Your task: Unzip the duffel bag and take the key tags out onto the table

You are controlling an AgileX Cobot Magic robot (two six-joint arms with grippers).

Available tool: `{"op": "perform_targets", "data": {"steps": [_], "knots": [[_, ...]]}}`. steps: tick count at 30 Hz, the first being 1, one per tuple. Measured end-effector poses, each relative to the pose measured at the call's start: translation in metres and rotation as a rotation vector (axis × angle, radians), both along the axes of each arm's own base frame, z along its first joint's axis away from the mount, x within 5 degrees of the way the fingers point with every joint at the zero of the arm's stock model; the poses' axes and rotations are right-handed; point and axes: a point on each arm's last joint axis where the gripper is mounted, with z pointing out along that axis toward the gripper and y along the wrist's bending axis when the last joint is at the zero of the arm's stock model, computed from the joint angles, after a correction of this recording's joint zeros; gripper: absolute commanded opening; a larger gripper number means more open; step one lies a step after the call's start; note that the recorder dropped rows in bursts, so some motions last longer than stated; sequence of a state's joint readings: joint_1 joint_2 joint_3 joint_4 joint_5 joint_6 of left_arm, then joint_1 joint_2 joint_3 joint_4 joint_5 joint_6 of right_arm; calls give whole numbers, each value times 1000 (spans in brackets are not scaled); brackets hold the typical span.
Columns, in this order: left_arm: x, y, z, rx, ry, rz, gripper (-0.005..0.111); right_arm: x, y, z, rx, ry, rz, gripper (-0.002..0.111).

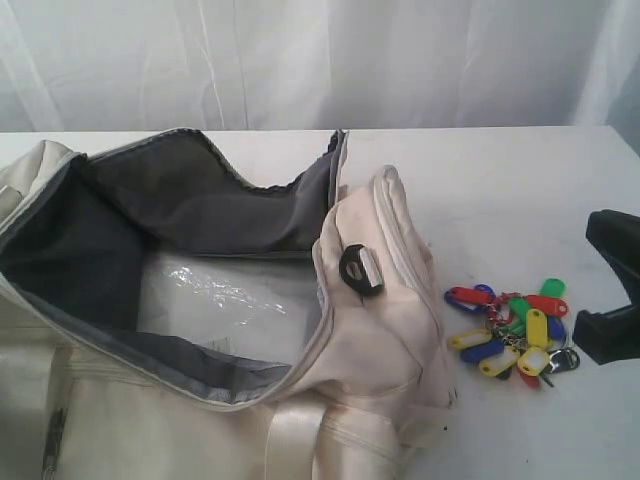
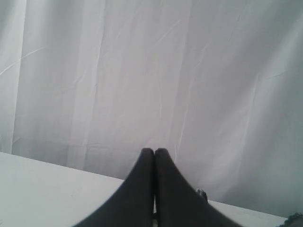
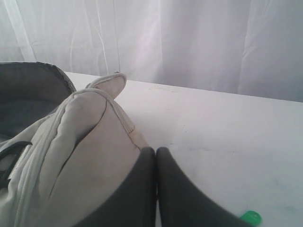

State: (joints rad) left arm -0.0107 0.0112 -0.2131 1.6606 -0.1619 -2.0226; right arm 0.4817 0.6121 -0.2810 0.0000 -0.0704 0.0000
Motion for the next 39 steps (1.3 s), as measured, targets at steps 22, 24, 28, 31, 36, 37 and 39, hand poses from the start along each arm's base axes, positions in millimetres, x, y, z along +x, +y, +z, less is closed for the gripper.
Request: {"op": "perform_targets", "data": {"steps": [22,24,28,31,36,37,39], "knots": [[3,-1,-30,160,336,9,0,0,0,0,0,0,0,0],[2,-3,-35,208,389,-13,0,0,0,0,0,0,0,0],[4,-3,-51,263,462,-27,0,0,0,0,0,0,0,0],[9,-3,-74,265,510,-33,0,0,0,0,0,0,0,0],[11,-3,-104,269,590,-40,0,0,0,0,0,0,0,0],[10,-3,-105,272,603,-38,0,0,0,0,0,0,0,0],[10,-2,-106,270,615,-20,0,0,0,0,0,0,0,0]]}}
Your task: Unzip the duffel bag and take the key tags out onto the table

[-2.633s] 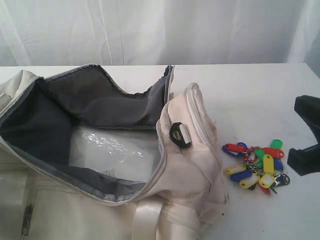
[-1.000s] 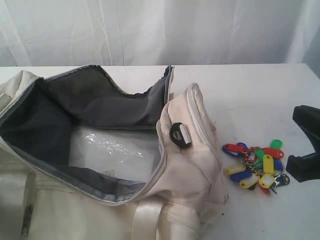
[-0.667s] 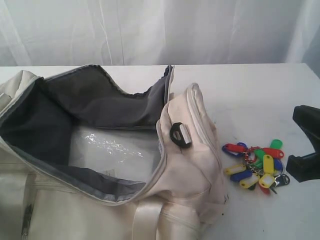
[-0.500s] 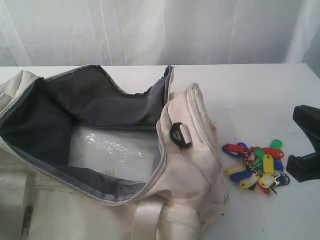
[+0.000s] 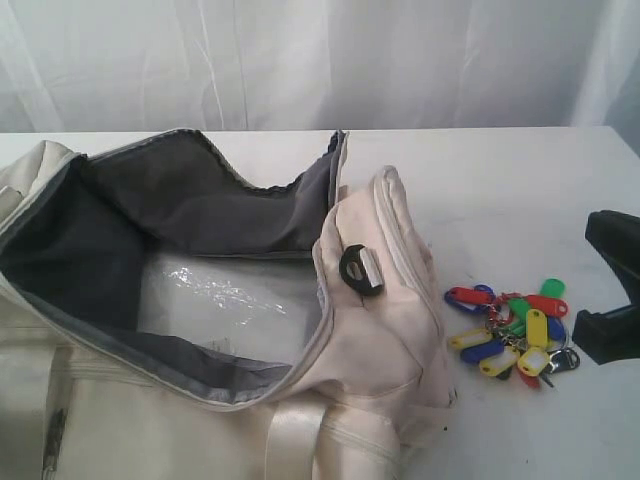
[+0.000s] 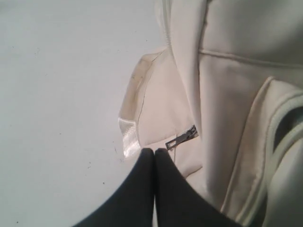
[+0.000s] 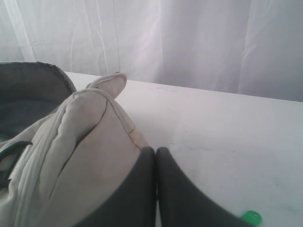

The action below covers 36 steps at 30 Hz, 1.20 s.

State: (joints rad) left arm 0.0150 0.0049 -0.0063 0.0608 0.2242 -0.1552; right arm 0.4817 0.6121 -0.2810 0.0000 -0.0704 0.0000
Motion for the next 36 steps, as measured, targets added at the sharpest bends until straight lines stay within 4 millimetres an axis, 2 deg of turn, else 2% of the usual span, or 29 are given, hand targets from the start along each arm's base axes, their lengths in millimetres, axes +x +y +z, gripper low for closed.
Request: {"op": "perform_targets", "data": {"steps": [36], "knots": [[0,1,-1,107,14,-18,0,0,0,0,0,0,0,0]]}}
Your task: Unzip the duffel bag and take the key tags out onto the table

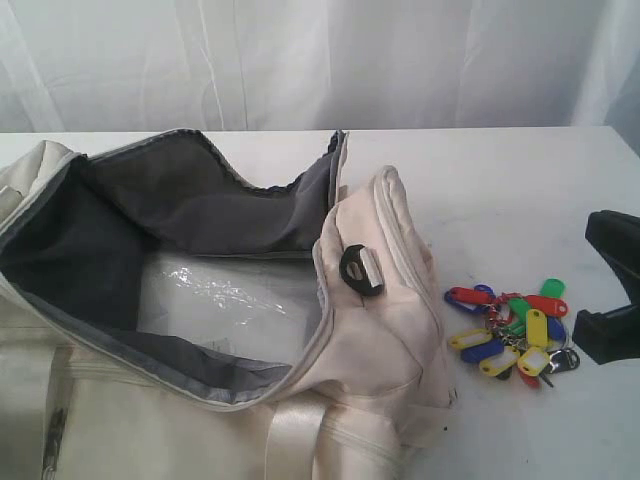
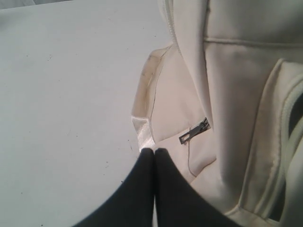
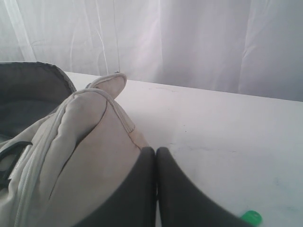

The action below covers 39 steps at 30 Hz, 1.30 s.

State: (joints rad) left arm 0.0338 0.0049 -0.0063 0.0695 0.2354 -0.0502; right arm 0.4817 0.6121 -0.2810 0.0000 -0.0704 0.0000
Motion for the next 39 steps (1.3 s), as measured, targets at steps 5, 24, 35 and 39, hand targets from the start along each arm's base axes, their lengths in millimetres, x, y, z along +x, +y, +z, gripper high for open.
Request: {"op": "perform_targets", "data": {"steps": [5,24,35,39], "knots": [[0,0,0,3,0,-1,0,0,0,0,0,0,0,0],[0,0,0,3,0,-1,0,-44,-40,15,59,-179,-207,0],[0,0,0,3,0,-1,0,-49,-49,-36,51,-96,-325,0],[0,0,0,3,0,-1,0,-48,-49,-61,34,-33,-327,0]]}}
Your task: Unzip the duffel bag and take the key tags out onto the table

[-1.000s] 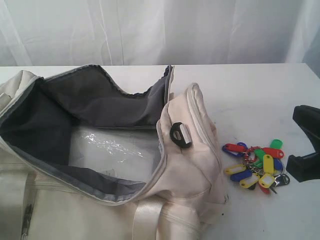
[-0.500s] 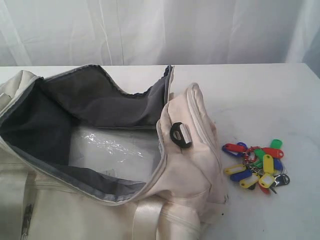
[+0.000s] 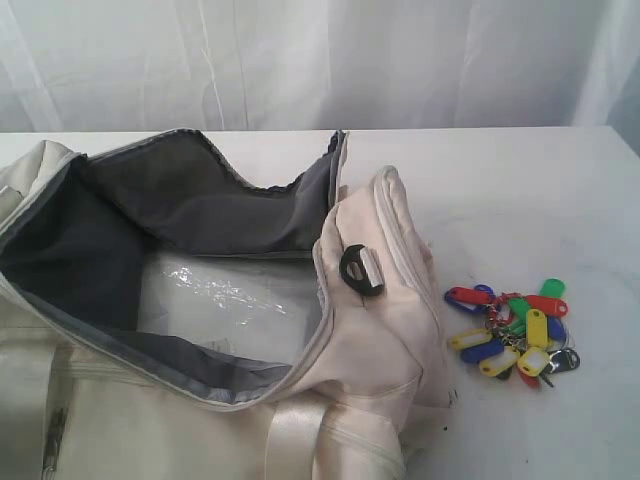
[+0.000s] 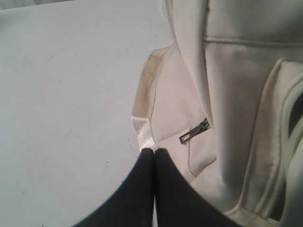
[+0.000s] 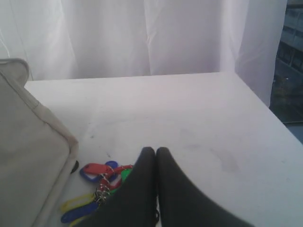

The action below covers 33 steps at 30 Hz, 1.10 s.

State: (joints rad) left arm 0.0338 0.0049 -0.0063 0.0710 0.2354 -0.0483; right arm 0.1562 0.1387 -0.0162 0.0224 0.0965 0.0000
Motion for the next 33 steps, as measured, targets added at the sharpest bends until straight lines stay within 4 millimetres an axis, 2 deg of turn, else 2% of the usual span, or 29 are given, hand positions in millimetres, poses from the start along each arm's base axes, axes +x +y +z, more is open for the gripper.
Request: {"op": "perform_targets", "data": {"steps": [12,19,33], "knots": [[0,0,0,0,0,0,0,-4,0,-16,-68,128,18,0],[0,0,0,0,0,0,0,-12,0,-14,-88,63,41,0],[0,0,0,2,0,-1,0,-13,0,-16,-52,90,41,0]]}}
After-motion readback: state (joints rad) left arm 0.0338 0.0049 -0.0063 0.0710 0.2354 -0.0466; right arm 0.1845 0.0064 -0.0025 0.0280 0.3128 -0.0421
